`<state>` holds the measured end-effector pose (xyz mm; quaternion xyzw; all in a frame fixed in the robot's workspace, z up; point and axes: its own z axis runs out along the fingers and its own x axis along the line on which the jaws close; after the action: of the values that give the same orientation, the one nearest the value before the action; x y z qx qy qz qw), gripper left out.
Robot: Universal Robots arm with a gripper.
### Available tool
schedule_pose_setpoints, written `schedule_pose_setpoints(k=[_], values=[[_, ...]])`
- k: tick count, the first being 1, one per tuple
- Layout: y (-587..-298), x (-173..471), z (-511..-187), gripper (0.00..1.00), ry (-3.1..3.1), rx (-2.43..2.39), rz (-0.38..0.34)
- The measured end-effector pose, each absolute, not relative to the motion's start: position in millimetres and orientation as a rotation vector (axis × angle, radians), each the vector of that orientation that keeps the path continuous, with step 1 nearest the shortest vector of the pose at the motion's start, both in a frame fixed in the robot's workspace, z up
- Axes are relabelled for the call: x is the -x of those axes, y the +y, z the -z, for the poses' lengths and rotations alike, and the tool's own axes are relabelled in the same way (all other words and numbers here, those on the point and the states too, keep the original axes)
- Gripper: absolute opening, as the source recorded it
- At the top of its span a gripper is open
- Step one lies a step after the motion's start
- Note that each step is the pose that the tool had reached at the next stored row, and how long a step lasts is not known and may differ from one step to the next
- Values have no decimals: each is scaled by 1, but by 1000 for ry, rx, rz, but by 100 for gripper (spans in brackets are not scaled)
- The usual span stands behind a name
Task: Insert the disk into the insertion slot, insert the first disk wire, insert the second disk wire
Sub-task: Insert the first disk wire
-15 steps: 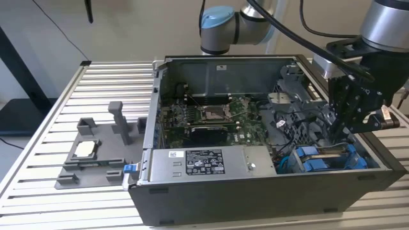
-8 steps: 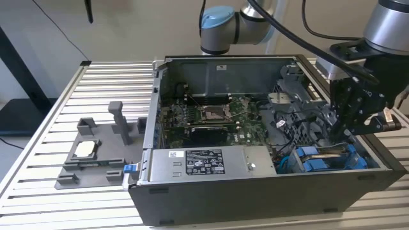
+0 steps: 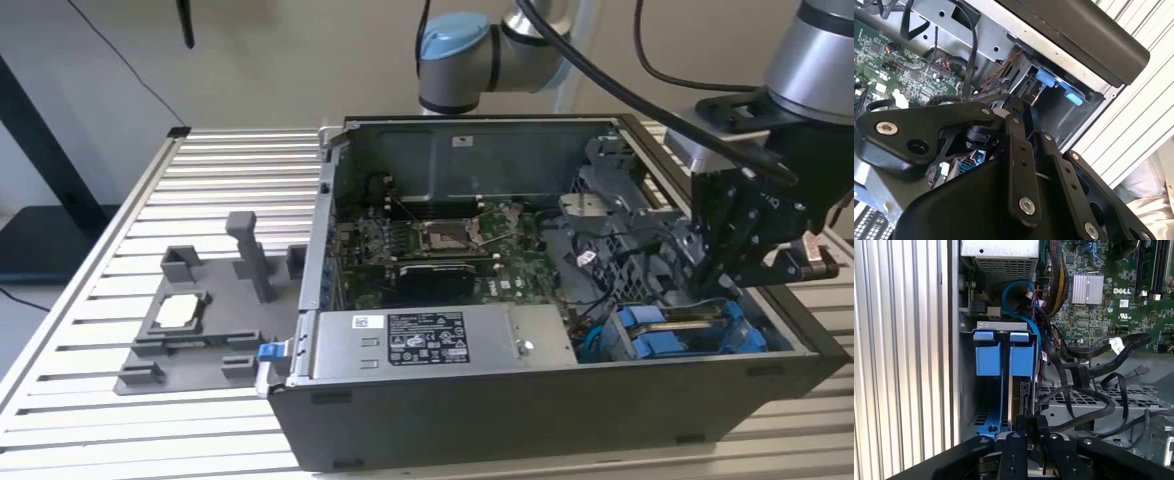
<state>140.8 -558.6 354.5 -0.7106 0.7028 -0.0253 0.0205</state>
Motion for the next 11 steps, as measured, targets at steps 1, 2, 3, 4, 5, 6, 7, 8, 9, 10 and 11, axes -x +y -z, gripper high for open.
schedule_pose_setpoints(k=[1, 2, 3, 4, 5, 6, 7, 8, 9, 10, 11], values=[[-559, -141, -354, 19, 2182, 2203, 77], [-559, -142, -354, 19, 2184, 2203, 75], [-559, -143, -354, 19, 2186, 2201, 75], [-559, -143, -353, 19, 2188, 2200, 75], [-559, -143, -353, 19, 2189, 2198, 75], [-559, -143, -353, 19, 2190, 2197, 75], [-559, -143, -353, 19, 2190, 2197, 75], [-559, -143, -353, 19, 2190, 2197, 75], [-559, -143, -353, 19, 2190, 2197, 75], [-559, -143, -353, 19, 2190, 2197, 75], [-559, -143, -353, 19, 2190, 2197, 75]])
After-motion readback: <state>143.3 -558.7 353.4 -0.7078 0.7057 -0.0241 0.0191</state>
